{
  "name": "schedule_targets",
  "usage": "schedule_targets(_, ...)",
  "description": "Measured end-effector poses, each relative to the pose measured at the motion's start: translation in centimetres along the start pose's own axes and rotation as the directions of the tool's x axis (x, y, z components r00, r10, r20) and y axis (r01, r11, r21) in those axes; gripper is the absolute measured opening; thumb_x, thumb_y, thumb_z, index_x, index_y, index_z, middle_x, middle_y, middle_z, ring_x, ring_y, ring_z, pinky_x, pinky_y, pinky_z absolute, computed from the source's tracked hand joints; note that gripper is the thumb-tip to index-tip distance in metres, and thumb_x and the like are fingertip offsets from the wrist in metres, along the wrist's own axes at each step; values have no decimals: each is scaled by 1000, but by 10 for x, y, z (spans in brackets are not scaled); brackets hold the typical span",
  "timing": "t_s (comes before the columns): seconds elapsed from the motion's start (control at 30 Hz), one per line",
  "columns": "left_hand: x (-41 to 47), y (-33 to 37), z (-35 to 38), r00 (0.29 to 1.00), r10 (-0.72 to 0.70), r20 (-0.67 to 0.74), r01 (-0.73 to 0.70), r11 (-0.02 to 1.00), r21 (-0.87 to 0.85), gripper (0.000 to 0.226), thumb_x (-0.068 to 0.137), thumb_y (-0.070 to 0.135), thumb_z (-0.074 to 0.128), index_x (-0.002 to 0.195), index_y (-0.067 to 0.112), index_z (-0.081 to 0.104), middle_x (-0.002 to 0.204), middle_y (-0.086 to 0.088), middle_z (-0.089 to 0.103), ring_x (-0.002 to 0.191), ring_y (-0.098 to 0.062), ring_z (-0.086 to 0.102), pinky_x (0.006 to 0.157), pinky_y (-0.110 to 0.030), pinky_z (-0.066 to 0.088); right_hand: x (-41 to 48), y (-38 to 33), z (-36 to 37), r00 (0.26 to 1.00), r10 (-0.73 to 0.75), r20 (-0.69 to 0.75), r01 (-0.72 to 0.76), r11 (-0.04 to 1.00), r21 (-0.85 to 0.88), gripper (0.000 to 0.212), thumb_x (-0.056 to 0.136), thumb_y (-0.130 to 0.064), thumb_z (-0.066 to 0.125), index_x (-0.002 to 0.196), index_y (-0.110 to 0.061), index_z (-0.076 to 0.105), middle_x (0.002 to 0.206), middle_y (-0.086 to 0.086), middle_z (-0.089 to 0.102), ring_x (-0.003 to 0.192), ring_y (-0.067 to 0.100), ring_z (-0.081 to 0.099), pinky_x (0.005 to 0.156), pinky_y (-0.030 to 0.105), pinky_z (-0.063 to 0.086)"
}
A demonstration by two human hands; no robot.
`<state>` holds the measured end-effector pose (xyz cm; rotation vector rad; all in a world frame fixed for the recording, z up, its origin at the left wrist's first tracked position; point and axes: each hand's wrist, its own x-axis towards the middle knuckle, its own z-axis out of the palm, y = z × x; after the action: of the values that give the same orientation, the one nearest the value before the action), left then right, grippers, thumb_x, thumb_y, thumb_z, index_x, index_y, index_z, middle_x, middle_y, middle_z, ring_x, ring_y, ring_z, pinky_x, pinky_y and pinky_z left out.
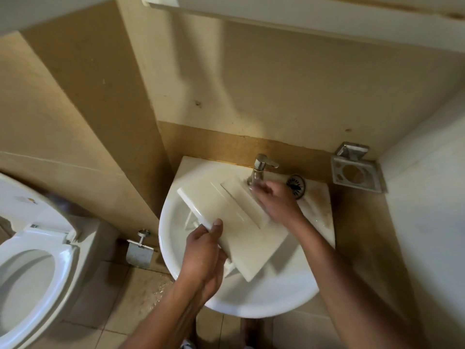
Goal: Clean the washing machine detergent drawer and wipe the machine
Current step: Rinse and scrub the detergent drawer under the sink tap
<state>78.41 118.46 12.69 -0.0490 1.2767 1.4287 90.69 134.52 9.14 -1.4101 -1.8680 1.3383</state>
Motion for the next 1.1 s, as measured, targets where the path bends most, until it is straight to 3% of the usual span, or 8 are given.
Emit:
schedule_targets(0.13, -11, -13, 30, 995, -13, -102, 6, 997, -75, 18, 104, 10, 50, 113, 2, 64, 107, -13, 77, 95, -27, 75, 92, -46, 57, -23, 49, -16, 949, 306, 72, -310, 949, 58, 67, 83, -72, 54, 86, -6, 68, 81, 4, 74, 81, 20, 69, 74, 30, 45)
schedule_targets(0.2, -15, -19, 45, 987, -8, -163, -8, 995, -97, 15, 104, 10, 50, 102, 7, 65, 102, -12, 76, 93, -26, 73, 88, -42, 58, -15, 57, -18, 875, 469, 118, -483, 861, 156, 58, 85, -67, 56, 100, -15, 75, 96, 8, 77, 93, 27, 72, 86, 38, 53)
schedule_targets(0.27, -16, -22, 59, 976, -13, -218, -16, 991, -132, 16, 105, 11, 49, 96, 9, 63, 99, -10, 74, 92, -25, 71, 77, -35, 56, 0, 59, -18, 833, 534, 142, -553, 812, 189, 38, 89, -45, 59, 99, -12, 74, 93, 12, 77, 86, 29, 72, 77, 37, 54)
schedule_targets(0.47, 6, -24, 88, 946, -20, -324, -28, 989, -142, 20, 104, 13, 49, 85, 12, 54, 91, -6, 66, 90, -27, 66, 83, -38, 53, 33, 60, -19, 797, 584, 155, -604, 775, 184, 16, 87, -15, 52, 73, -12, 58, 67, 11, 60, 60, 25, 59, 59, 28, 43)
schedule_targets(0.7, 23, -40, 74, 961, 75, -264, -52, 994, 95, 20, 104, 19, 52, 87, 14, 61, 93, -2, 70, 96, -27, 69, 95, -51, 55, 36, 67, -24, 834, 470, 290, -534, 819, 209, 34, 83, -26, 68, 109, -5, 75, 106, 18, 75, 92, 33, 72, 81, 45, 56)
schedule_targets(0.83, 24, -31, 47, 993, 49, -110, -39, 995, 87, 15, 104, 11, 51, 101, 14, 66, 100, -2, 76, 92, -20, 73, 78, -43, 61, 33, 57, -36, 839, 379, 390, -499, 822, 274, 23, 94, -15, 62, 111, -5, 74, 109, 21, 73, 87, 31, 72, 80, 44, 58)
schedule_targets(0.97, 18, -22, 6, 996, 43, -72, -35, 993, 108, 22, 103, 13, 51, 121, 10, 64, 116, -9, 74, 108, -28, 69, 84, -50, 59, 23, 55, -29, 724, 424, 545, -665, 638, 388, 37, 96, -19, 60, 126, 1, 65, 103, 16, 71, 89, 26, 67, 96, 40, 51)
schedule_targets(1.1, 22, -8, -26, 998, 10, -60, -2, 990, 141, 28, 106, 16, 45, 123, 7, 64, 119, -16, 72, 112, -33, 67, 96, -53, 54, 18, 49, 4, 742, 527, 414, -643, 386, 661, 19, 99, -4, 50, 100, 6, 66, 83, 15, 68, 65, 21, 69, 76, 27, 59)
